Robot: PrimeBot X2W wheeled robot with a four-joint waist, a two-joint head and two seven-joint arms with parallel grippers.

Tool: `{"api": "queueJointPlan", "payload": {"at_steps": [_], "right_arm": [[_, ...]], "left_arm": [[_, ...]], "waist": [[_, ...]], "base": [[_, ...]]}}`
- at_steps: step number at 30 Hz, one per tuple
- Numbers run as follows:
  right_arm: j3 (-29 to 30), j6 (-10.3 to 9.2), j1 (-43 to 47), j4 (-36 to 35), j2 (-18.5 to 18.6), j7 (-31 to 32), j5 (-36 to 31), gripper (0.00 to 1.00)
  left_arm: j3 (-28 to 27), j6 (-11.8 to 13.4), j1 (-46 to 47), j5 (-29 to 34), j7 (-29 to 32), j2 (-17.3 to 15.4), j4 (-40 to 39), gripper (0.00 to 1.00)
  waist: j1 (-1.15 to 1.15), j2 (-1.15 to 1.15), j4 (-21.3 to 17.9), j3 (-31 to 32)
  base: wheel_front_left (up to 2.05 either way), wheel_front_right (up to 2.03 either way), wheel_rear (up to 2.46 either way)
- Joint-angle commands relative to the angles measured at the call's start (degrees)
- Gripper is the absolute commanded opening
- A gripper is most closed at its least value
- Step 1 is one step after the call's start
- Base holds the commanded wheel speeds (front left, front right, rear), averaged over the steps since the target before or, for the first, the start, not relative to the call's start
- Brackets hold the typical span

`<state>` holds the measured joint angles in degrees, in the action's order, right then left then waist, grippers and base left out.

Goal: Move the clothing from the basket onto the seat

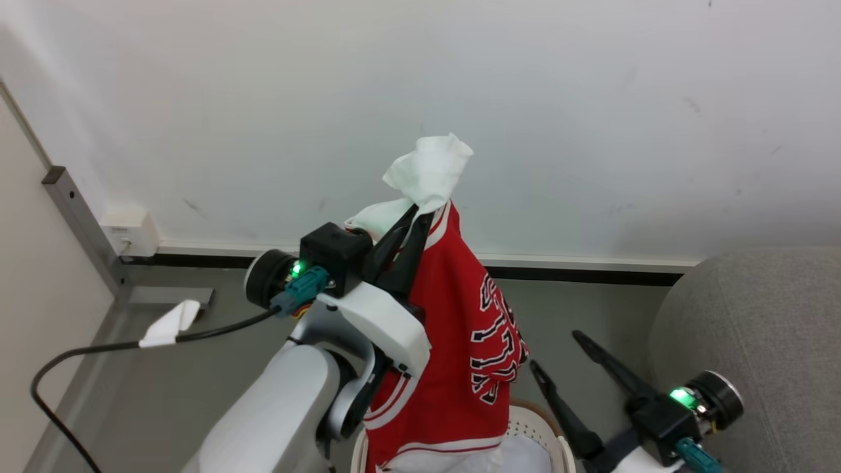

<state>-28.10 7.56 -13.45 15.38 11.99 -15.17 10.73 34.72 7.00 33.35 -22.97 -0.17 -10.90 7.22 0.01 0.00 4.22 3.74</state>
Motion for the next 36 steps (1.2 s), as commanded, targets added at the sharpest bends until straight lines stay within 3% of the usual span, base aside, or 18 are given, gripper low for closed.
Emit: {"api": "queueJointPlan", "payload": {"at_steps": [1,7,14,19,20,21,28,29,31,32,33,36], "right_arm": [[-2.3,-0.13,-2.0,1.2,-0.6,0.1,0.9,1.0],[-7.7,-0.14,-6.7,5.4,-3.1,0.1,2.1,1.0],[-4.0,-0.14,-9.4,9.6,-6.9,0.0,-2.4,1.0],[-4.3,-0.14,-11.9,14.4,-8.2,0.0,-4.6,1.0],[-5.1,-0.14,-12.2,16.4,-8.4,0.0,-3.5,0.74],[-6.1,-0.14,-12.9,17.9,-8.6,0.1,-2.8,0.0],[-7.8,-0.14,-16.1,21.8,-9.1,0.0,2.0,0.0],[-7.9,-0.14,-16.2,21.7,-9.1,0.0,2.3,0.0],[-7.8,-0.14,-16.1,21.5,-9.1,0.0,3.0,0.0],[-7.7,-0.14,-16.1,21.3,-9.1,0.0,3.3,0.0],[-7.6,-0.14,-16.2,21.1,-9.1,0.0,3.5,0.0],[-7.4,-0.14,-16.3,20.8,-9.1,0.0,3.8,0.0]], "left_arm": [[0.2,-0.3,0.9,-0.5,-0.5,0.5,0.3,0.0],[1.8,-0.9,2.0,-0.3,-0.6,1.9,1.0,0.0],[3.6,-1.5,2.7,0.1,0.1,3.0,0.4,0.0],[4.7,-1.8,2.5,-0.7,0.5,3.7,-0.4,0.0],[4.9,-1.9,2.4,-0.8,0.5,3.8,-0.4,0.0],[5.0,-1.9,2.3,-0.9,0.6,3.8,-0.4,0.0],[5.1,-1.6,2.1,-1.3,0.1,3.5,1.4,0.0],[5.1,-1.5,2.1,-1.2,0.1,3.4,1.6,0.04],[5.1,-1.3,1.9,-1.1,0.2,3.1,2.1,0.33],[5.1,-1.3,1.9,-1.0,0.2,3.0,2.3,0.55],[5.1,-1.2,1.9,-1.0,0.1,2.9,2.4,0.98],[5.2,-1.0,1.6,-0.9,0.1,2.6,2.8,1.0]], "waist": [[-0.01,0.0,0.5,0.0],[-0.01,0.0,1.5,0.1],[-0.01,0.0,2.7,0.2],[-0.01,0.0,3.1,0.2],[-0.01,0.0,3.1,0.3],[-0.01,0.0,3.1,0.4],[-0.01,0.0,3.3,1.0],[-0.01,0.0,3.4,1.1],[-0.01,0.0,3.3,1.1],[-0.01,0.0,3.3,1.0],[-0.01,0.0,3.2,0.9],[-0.01,0.0,2.9,0.9]], "base": [[0.0,0.0,0.0],[0.0,0.0,0.0],[0.0,0.0,0.0],[0.0,0.0,0.0],[0.0,0.0,0.0],[0.0,0.0,0.0],[0.0,0.0,0.0],[0.0,0.0,0.0],[0.0,0.0,0.0],[0.0,0.0,0.0],[0.0,0.0,0.0],[0.0,0.0,0.0]]}}
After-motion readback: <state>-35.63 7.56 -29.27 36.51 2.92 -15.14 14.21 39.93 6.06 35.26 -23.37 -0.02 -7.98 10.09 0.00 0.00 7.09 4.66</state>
